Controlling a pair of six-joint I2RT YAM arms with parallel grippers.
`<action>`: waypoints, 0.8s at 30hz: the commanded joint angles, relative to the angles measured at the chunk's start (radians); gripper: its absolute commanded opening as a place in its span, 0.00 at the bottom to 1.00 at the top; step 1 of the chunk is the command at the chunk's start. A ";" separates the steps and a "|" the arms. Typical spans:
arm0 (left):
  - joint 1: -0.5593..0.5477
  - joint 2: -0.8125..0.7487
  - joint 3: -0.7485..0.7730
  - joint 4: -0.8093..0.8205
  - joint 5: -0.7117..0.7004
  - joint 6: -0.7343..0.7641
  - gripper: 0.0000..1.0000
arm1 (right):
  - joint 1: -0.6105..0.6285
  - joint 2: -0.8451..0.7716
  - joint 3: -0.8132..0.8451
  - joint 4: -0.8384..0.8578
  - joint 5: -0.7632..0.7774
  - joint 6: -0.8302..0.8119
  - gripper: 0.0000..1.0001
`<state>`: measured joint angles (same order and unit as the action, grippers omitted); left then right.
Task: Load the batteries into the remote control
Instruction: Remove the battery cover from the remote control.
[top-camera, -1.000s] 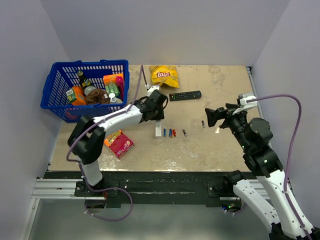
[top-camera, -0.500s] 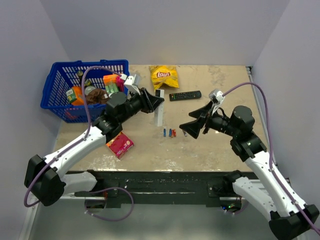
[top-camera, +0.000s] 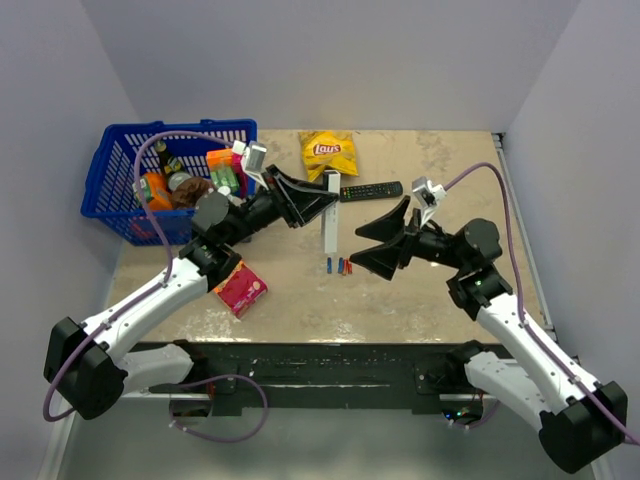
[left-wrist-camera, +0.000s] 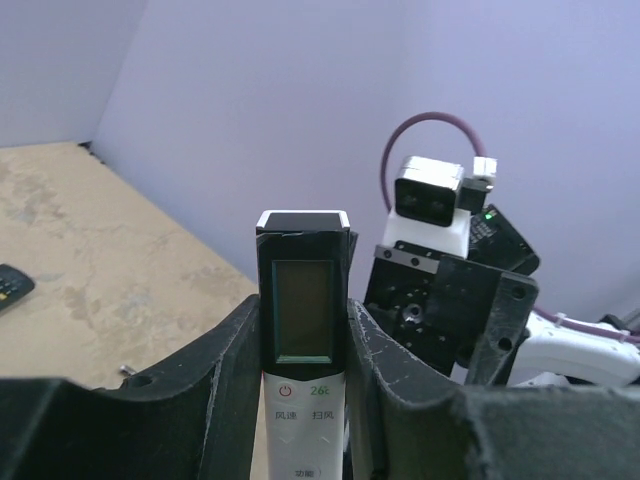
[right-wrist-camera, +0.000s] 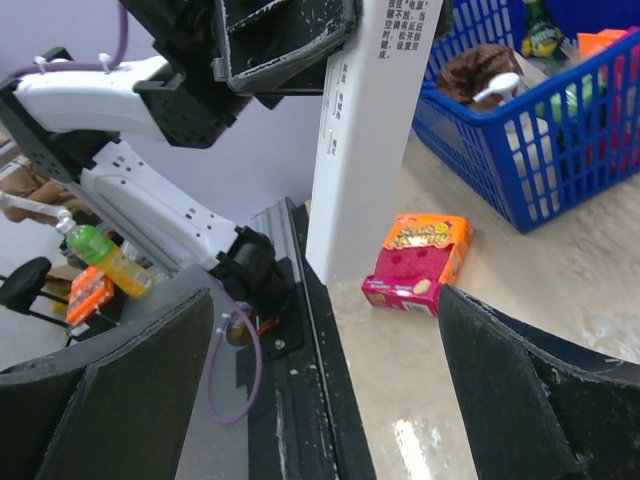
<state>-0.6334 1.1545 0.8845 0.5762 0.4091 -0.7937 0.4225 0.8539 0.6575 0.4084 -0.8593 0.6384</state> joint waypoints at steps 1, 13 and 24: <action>-0.005 -0.009 -0.004 0.175 0.072 -0.068 0.06 | 0.051 0.037 -0.009 0.181 0.005 0.075 0.95; -0.038 -0.029 -0.021 0.225 0.105 -0.090 0.06 | 0.186 0.184 0.027 0.345 0.057 0.113 0.78; -0.038 -0.094 -0.039 0.078 0.071 -0.009 0.32 | 0.231 0.188 0.066 0.233 0.077 0.026 0.00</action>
<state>-0.6693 1.1202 0.8455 0.7040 0.5037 -0.8650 0.6518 1.0756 0.6601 0.6968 -0.8215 0.7444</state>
